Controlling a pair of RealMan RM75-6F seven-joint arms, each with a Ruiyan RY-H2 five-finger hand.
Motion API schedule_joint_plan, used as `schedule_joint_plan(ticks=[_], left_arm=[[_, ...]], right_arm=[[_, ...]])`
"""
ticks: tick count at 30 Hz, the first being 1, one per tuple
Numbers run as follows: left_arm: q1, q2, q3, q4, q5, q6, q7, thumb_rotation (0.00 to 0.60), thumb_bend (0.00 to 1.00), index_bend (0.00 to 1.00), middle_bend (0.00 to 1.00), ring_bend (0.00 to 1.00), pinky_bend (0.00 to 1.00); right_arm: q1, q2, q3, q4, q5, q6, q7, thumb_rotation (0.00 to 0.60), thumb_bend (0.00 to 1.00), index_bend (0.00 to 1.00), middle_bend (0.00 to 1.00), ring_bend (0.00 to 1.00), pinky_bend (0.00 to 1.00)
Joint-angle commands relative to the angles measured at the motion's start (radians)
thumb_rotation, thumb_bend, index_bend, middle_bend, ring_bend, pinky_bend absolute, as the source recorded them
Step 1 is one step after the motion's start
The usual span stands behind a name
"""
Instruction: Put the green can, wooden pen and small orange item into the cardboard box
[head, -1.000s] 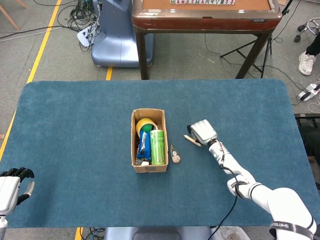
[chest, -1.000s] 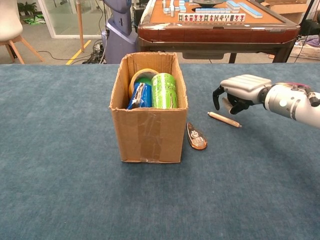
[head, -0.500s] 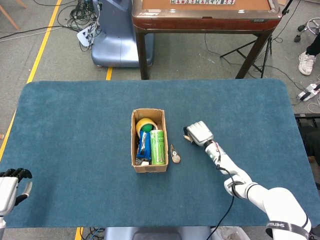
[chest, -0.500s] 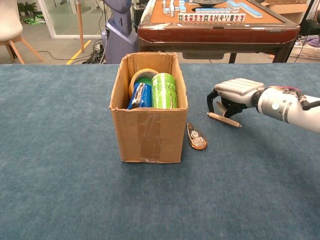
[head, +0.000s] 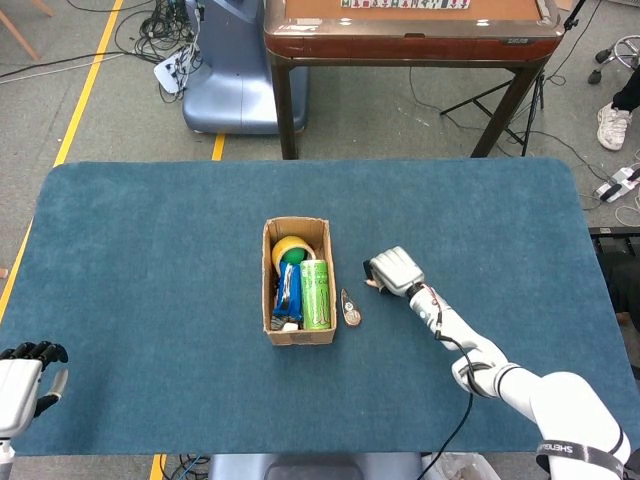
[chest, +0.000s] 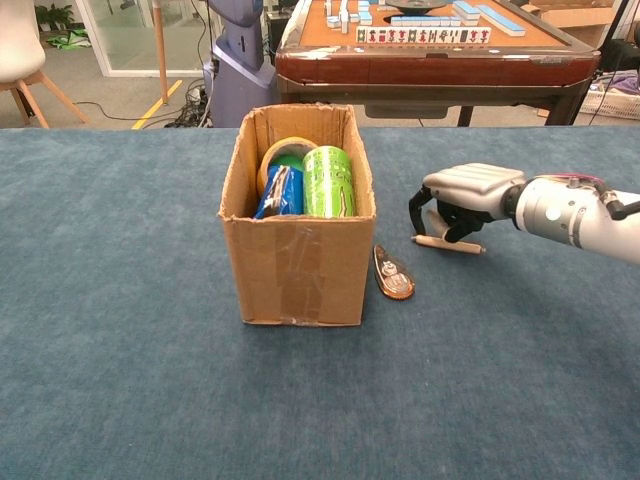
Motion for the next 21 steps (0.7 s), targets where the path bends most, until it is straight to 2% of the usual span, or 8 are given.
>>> schedule_joint_plan(ticks=[1,9,16,19,21], left_arm=[[0.005,-0.001,0.005,-0.006,0.011,0.007,0.011,0.600,0.37,0.51,0.51,0.43,0.52],[0.010,0.000,0.010,-0.009,0.032,0.014,0.014,0.600,0.37,0.51,0.51,0.43,0.52],[0.012,-0.001,0.010,-0.007,0.043,0.016,0.009,0.600,0.37,0.51,0.51,0.42,0.52],[0.013,0.000,0.009,-0.009,0.044,0.018,0.008,0.600,0.37,0.51,0.51,0.42,0.52],[0.016,0.002,0.008,-0.011,0.043,0.022,0.008,0.600,0.37,0.52,0.51,0.43,0.52]], right_arm=[[0.007,0.014,-0.009,-0.019,-0.006,-0.022,0.021,0.600,0.96,0.51,1.00,1.00,0.98],[0.011,0.029,-0.022,-0.037,-0.029,-0.012,0.064,0.600,0.96,0.52,1.00,1.00,0.98],[-0.008,0.041,-0.023,-0.046,-0.047,0.062,0.056,0.600,0.96,0.52,1.00,1.00,0.98],[-0.030,0.035,-0.014,-0.033,-0.054,0.135,0.024,0.600,0.91,0.52,1.00,1.00,0.98],[-0.047,0.030,-0.003,-0.025,-0.048,0.182,-0.005,0.600,0.80,0.52,1.00,0.98,0.98]])
